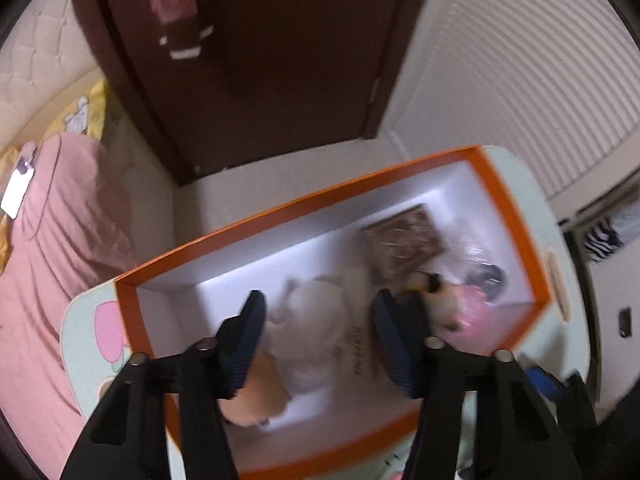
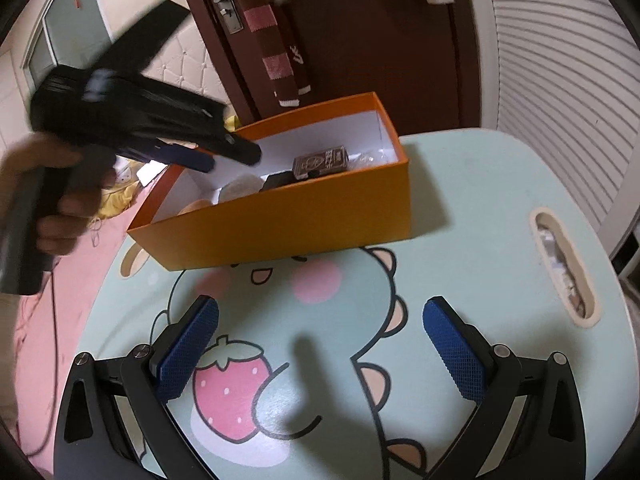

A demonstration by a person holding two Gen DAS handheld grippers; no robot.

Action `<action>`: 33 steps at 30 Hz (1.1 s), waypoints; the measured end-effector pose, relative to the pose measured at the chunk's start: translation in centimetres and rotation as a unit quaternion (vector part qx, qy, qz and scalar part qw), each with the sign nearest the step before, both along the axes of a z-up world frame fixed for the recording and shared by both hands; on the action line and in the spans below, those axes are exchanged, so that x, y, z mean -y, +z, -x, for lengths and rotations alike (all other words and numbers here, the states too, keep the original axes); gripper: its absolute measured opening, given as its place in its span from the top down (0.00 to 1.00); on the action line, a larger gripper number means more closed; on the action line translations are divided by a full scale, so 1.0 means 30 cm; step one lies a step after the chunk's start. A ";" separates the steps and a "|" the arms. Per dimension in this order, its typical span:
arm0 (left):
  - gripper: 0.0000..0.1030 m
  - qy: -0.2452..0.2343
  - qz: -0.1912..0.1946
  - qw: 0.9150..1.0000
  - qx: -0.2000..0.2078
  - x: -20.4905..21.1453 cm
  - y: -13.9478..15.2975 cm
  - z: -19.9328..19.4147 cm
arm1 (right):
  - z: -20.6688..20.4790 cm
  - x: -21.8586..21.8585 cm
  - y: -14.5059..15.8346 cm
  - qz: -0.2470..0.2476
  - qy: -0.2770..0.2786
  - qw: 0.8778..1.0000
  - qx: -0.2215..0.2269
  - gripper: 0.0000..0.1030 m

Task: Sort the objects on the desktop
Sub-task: 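Reach into the orange box and grasp the white tissue ball with the left gripper, then lift the tissue ball out and set it on the table, open left gripper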

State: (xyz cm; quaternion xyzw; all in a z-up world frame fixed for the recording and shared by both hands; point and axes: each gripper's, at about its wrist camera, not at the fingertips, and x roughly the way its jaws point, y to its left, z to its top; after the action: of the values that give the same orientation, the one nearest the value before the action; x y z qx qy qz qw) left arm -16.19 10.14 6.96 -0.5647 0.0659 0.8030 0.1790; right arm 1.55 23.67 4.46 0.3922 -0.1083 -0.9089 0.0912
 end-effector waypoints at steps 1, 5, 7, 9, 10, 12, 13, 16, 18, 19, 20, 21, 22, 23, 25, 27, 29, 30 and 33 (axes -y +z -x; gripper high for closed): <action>0.53 0.006 0.001 1.000 0.006 0.004 -0.019 0.011 | -0.003 0.005 -0.001 0.002 0.002 1.000 0.000 0.00; 0.52 0.020 -0.046 0.998 0.030 0.034 -0.061 0.035 | -0.011 0.024 0.001 0.001 0.008 1.000 0.000 0.00; 0.56 0.023 -0.060 0.997 0.036 0.050 -0.066 0.031 | -0.008 0.032 0.002 0.001 0.009 1.000 0.002 0.00; 0.76 0.028 -0.073 0.996 0.038 0.075 -0.069 0.027 | -0.012 0.033 -0.004 0.002 0.008 1.000 0.004 0.00; 0.81 0.034 -0.077 0.996 0.040 0.090 -0.070 0.025 | -0.015 0.033 -0.008 0.003 0.007 1.000 0.005 0.00; 0.81 0.037 -0.088 0.994 0.043 0.114 -0.069 0.026 | -0.018 0.030 -0.013 0.005 0.004 1.000 0.009 0.00; 0.81 0.039 -0.094 0.994 0.041 0.124 -0.062 0.023 | -0.021 0.028 -0.016 0.007 0.003 1.000 0.010 0.00; 0.81 0.034 -0.118 0.992 0.016 0.147 0.014 -0.022 | -0.026 0.026 -0.018 0.008 0.000 1.000 0.013 0.00; 0.81 0.018 -0.145 0.989 -0.014 0.170 0.106 -0.082 | -0.025 0.024 -0.013 0.007 0.000 1.000 0.010 0.00; 0.80 0.009 -0.157 0.987 -0.030 0.182 0.155 -0.118 | -0.026 0.026 -0.011 0.005 -0.001 1.000 0.009 0.00; 0.80 0.002 -0.165 0.985 -0.046 0.190 0.202 -0.153 | -0.027 0.026 -0.010 0.003 -0.001 1.000 0.007 0.00; 0.80 -0.004 -0.171 0.983 -0.060 0.196 0.237 -0.183 | -0.023 0.024 -0.010 0.001 -0.001 1.000 0.008 0.00; 0.80 -0.011 -0.176 0.982 -0.072 0.203 0.268 -0.220 | -0.019 0.023 -0.012 0.000 -0.001 1.000 0.010 0.00; 0.80 -0.018 -0.179 0.980 -0.081 0.212 0.291 -0.262 | -0.018 0.023 -0.014 0.000 -0.001 1.000 0.012 0.00; 0.80 -0.027 -0.175 0.981 -0.079 0.233 0.270 -0.341 | -0.017 0.020 -0.015 0.001 -0.003 1.000 0.014 0.00; 0.80 -0.031 -0.167 0.983 -0.072 0.254 0.223 -0.403 | -0.017 0.015 -0.014 0.001 -0.005 1.000 0.015 0.00; 0.80 0.001 -0.138 0.987 -0.080 0.270 0.124 -0.458 | -0.018 0.006 -0.011 0.001 -0.008 1.000 0.013 0.00; 0.80 0.015 -0.124 0.988 -0.087 0.272 0.083 -0.483 | -0.018 0.002 -0.010 0.001 -0.008 1.000 0.014 0.00; 0.80 0.033 -0.095 0.989 -0.109 0.269 0.019 -0.525 | -0.015 0.004 -0.010 0.000 -0.009 1.000 0.017 0.00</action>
State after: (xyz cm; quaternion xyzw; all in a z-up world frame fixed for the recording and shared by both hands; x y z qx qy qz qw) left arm -0.45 2.08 7.52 -0.4560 -0.0106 0.8678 0.1971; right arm 2.01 23.56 4.15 0.4068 -0.1138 -0.9028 0.0810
